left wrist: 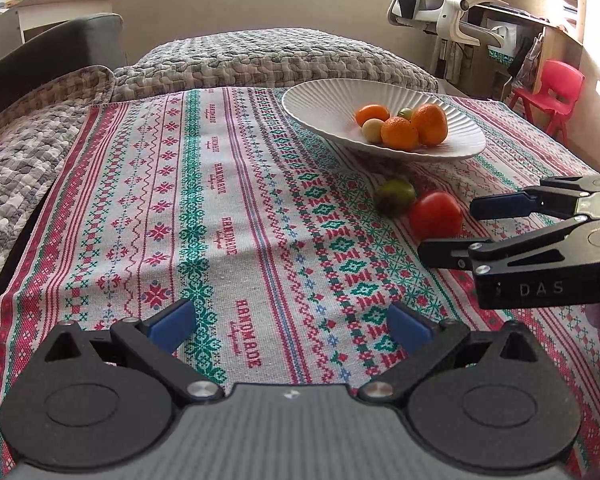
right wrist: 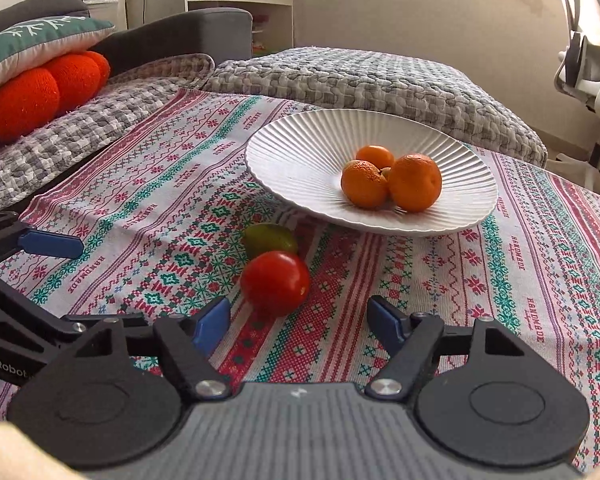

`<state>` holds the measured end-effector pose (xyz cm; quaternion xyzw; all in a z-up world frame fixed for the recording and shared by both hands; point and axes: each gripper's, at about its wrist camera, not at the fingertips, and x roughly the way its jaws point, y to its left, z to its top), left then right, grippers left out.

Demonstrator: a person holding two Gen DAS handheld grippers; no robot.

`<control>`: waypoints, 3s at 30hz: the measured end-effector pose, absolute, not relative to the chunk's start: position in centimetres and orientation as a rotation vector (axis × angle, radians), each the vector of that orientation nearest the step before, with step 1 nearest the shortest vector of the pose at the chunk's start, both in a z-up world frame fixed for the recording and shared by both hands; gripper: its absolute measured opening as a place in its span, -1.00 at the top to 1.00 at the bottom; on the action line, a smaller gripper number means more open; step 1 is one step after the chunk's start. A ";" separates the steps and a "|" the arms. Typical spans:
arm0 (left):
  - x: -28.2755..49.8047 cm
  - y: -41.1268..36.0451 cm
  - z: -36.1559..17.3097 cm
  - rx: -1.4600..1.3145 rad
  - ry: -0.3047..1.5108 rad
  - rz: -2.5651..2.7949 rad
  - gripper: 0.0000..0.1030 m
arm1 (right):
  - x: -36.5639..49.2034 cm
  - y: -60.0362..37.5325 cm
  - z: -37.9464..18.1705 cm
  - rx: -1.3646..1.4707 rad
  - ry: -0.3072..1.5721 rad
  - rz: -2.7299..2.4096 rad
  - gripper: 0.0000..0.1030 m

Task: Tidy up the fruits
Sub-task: 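Grasp the red tomato with the right tool while the left tool grasps the green fig, then lift and carry the tomato and green fig over the white bowl with both tools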

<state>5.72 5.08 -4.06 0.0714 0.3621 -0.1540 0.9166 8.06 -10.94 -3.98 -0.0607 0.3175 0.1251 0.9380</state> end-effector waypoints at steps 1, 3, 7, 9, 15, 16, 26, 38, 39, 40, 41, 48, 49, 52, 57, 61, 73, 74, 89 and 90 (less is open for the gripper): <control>5.7 5.1 -4.1 0.147 0.745 -0.319 -0.88 | 8.1 -10.8 -3.9 -0.126 0.647 0.256 -0.33; 5.7 5.2 -4.0 0.143 0.745 -0.322 -0.86 | 8.2 -10.6 -3.9 -0.130 0.644 0.258 -0.20; 5.7 5.2 -3.9 0.134 0.745 -0.335 -0.81 | 8.5 -10.1 -3.8 -0.138 0.643 0.267 0.01; 5.8 5.2 -3.8 0.130 0.746 -0.340 -0.78 | 8.6 -10.0 -3.8 -0.140 0.647 0.272 0.16; 5.9 4.9 -3.4 0.122 0.734 -0.353 -0.68 | 8.6 -9.9 -3.7 -0.143 0.646 0.283 0.31; 5.9 4.7 -3.3 0.123 0.731 -0.354 -0.65 | 8.6 -9.9 -3.7 -0.144 0.646 0.285 0.31; 6.6 2.8 -3.0 0.131 0.704 -0.383 -0.54 | 8.1 -10.9 -3.0 -0.155 0.623 0.271 0.32; 8.2 -0.3 -3.1 0.117 0.688 -0.413 -0.38 | 8.4 -13.9 -2.8 -0.117 0.620 0.204 0.32; 8.3 -0.5 -3.2 0.116 0.687 -0.412 -0.36 | 8.4 -14.1 -2.9 -0.117 0.621 0.202 0.32; 8.5 -0.8 -3.2 0.112 0.687 -0.413 -0.33 | 8.4 -14.2 -2.9 -0.117 0.622 0.201 0.32; 8.6 -0.9 -3.3 0.110 0.686 -0.414 -0.31 | 8.4 -14.4 -2.9 -0.116 0.622 0.199 0.32; 9.5 -2.0 -3.4 0.098 0.674 -0.414 -0.15 | 8.3 -15.5 -3.0 -0.109 0.628 0.186 0.32; 9.6 -2.1 -3.5 0.097 0.673 -0.414 -0.12 | 8.3 -15.6 -3.0 -0.108 0.629 0.184 0.32; 9.8 -2.4 -3.5 0.093 0.670 -0.415 -0.06 | 8.4 -15.9 -3.1 -0.106 0.629 0.180 0.32; 9.9 -3.0 -3.6 0.102 0.666 -0.417 0.06 | 8.5 -16.3 -3.1 -0.103 0.631 0.178 0.32; 10.1 -3.2 -3.6 0.110 0.661 -0.420 0.19 | 8.5 -16.3 -3.1 -0.103 0.631 0.178 0.32; 10.1 -3.2 -3.4 0.115 0.659 -0.431 0.49 | 8.5 -16.4 -3.1 -0.103 0.631 0.179 0.32; 10.1 -3.1 -3.4 0.118 0.659 -0.432 0.49 | 8.5 -16.4 -3.1 -0.104 0.631 0.179 0.32; 9.0 -2.6 -2.3 0.115 0.666 -0.454 0.49 | 8.2 -17.4 -2.6 -0.087 0.627 0.163 0.32; 8.9 -2.6 -2.1 0.112 0.664 -0.456 0.49 | 8.1 -17.3 -2.5 -0.086 0.627 0.163 0.32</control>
